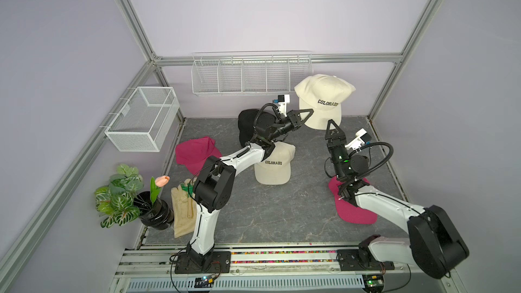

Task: Stack the baseball caps by color
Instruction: Place the baseball cap on the baseball cap.

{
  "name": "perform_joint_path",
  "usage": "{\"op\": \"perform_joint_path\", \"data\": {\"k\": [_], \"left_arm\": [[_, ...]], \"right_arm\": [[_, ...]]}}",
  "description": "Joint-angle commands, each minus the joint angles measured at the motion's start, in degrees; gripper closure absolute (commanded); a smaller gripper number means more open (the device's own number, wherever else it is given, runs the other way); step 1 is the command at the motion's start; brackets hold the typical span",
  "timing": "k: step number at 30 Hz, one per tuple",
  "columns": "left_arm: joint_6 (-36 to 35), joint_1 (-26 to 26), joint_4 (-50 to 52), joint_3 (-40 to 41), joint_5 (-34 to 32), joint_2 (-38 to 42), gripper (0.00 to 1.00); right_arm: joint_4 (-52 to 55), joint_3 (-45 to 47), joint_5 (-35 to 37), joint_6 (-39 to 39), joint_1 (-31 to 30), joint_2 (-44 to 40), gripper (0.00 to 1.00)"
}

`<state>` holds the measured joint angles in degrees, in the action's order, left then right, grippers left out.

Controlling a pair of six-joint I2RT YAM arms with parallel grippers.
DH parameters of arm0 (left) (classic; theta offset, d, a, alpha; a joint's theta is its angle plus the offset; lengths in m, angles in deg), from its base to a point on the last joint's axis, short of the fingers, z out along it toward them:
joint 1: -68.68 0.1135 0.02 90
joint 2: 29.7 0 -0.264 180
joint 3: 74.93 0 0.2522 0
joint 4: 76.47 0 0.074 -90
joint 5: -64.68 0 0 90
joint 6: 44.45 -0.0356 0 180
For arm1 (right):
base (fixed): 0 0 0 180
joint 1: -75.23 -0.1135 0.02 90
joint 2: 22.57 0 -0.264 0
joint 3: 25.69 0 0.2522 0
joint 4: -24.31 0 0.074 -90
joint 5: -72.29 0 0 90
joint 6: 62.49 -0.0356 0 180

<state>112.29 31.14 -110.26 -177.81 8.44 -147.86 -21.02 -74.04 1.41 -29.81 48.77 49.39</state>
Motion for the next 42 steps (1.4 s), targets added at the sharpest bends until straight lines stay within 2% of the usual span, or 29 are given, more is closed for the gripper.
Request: {"op": "perform_joint_path", "data": {"k": [1, 2, 6, 9, 11, 13, 16, 18, 20, 23, 28, 34, 42], "left_arm": [[-10.03, 2.66, 7.85, 3.58, 2.01, 4.99, 1.0], [-13.81, 3.26, 11.28, 4.84, 2.25, 6.4, 1.0], [-29.54, 5.03, 25.91, 8.97, 1.8, 12.62, 1.0], [-44.22, 6.19, 39.72, 9.77, 0.76, 17.19, 1.0], [-57.05, 6.5, 52.25, 8.4, -0.79, 19.93, 1.0], [-66.65, 6.71, 60.96, 8.05, -2.0, 22.19, 1.0], [-74.0, 8.61, 69.52, 8.3, 0.66, 24.75, 1.0], [-77.28, 10.4, 72.56, 9.05, 4.37, 26.14, 1.0], [-80.98, 11.88, 75.32, 9.51, 7.99, 27.18, 1.0], [-82.99, 12.99, 77.74, 9.67, 10.1, 27.93, 1.0], [-85.28, 13.98, 80.08, 9.32, 15.46, 28.41, 1.0], [-88.48, 14.23, 82.45, 9.68, 19.86, 30.09, 1.0], [-90.5, 14.63, 84.72, 9.64, 24.65, 32.01, 1.0]], "right_arm": [[19.18, -0.67, -1.48, 19.67, 0.16, -6.58, 0.07], [22.96, -1.02, -1.37, 24.19, 0.4, -8.33, 0.11], [30.97, -1.51, -5.59, 37.11, 3.51, -12.55, 0.11], [39.7, -4.84, -14.29, 39.86, 8.43, -12.7, 0.11], [47.08, -9.4, -21.01, 40.21, 11.67, -11.23, 0.11], [48.79, -11.37, -26.19, 42.79, 12.49, -10.38, 0.11], [49.88, -13.21, -34.22, 47.88, 12.92, -9.84, 0.11], [51.92, -14.9, -37.17, 49.39, 13.29, -9.26, 0.11], [52.75, -15.42, -39.61, 47.62, 14.32, -8.71, 0.11], [53.54, -18.18, -47.38, 46.33, 16.64, -7.56, 0.11], [54.64, -18.75, -55.69, 49.79, 17.14, -6.66, 0.11], [48.56, -16.65, -61.76, 46.73, 17.11, -5.76, 0.11], [50.3, -17.86, -75.47, 49.15, 17.05, -2.08, 0.11]]}}
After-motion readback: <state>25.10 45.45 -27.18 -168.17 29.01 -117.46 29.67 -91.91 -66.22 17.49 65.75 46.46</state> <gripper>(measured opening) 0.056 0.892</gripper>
